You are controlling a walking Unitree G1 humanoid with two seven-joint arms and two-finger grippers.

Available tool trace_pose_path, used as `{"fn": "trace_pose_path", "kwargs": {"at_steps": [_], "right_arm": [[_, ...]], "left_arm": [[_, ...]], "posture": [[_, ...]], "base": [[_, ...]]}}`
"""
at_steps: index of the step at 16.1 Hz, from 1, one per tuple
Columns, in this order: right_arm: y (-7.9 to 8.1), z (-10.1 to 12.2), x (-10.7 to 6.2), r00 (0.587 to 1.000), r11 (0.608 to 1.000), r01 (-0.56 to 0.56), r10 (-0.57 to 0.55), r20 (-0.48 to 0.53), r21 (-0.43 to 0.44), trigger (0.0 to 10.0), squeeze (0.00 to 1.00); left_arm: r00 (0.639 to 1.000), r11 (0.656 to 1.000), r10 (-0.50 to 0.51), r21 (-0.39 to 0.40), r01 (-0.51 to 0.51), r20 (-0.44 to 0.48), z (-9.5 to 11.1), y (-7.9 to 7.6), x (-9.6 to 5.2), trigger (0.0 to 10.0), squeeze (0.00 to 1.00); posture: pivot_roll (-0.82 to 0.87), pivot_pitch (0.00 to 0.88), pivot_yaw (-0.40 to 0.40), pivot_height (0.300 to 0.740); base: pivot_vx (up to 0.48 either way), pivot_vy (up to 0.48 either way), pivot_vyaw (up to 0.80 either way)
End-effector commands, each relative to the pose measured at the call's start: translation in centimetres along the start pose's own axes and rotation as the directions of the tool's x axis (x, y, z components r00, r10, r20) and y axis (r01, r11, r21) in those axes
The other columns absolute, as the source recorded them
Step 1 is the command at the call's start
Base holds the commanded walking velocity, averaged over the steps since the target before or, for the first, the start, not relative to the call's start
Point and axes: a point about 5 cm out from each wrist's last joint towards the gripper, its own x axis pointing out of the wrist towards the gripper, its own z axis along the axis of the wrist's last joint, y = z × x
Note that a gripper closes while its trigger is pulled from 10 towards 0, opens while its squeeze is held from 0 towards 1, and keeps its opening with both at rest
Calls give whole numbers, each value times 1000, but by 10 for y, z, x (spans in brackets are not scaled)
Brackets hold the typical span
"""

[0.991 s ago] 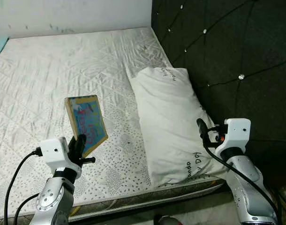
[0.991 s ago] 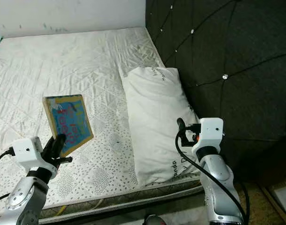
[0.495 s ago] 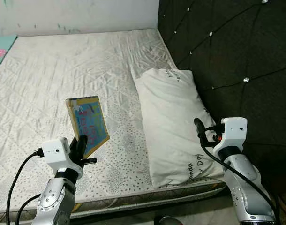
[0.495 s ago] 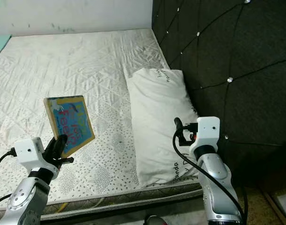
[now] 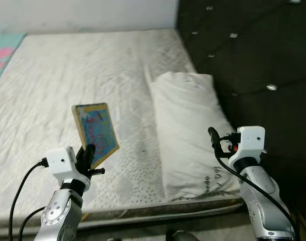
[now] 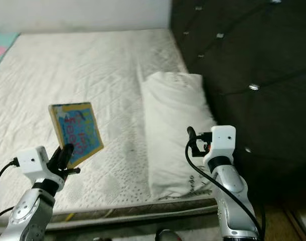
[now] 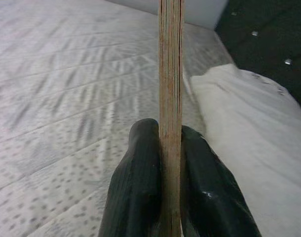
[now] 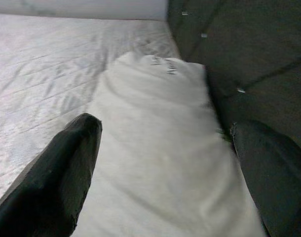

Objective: Clean up the room

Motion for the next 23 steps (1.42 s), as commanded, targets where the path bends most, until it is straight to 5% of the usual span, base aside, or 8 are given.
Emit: {"fn": "trace_pose_path", "kwargs": {"at_steps": [1, 5, 13, 23], "right_arm": [[3, 0, 0, 1000, 1000, -14, 14, -5, -1, 10000, 0], [3, 0, 0, 1000, 1000, -15, 15, -6, 3, 10000, 0], [2, -1, 1, 1000, 1000, -7, 7, -7, 30, 10000, 0], [0, -2, 2, 1000, 999, 12, -11, -29, 48, 10000, 0]], "left_arm": [[999, 1000, 14, 5, -15, 34, 8, 2, -3, 10000, 0], [999, 1000, 14, 6, -14, 31, 7, 2, -3, 10000, 0], [999, 1000, 20, 2, -20, 29, 7, 2, -3, 10000, 0], [998, 999, -51, 0, 51, 45, 9, -6, -2, 10000, 0]], "posture": [[-156, 171, 19, 740], [-155, 173, 21, 740], [-155, 174, 21, 740], [-158, 173, 19, 740]], "base": [[0, 0, 800], [0, 0, 762], [0, 0, 0], [29, 0, -800]]}}
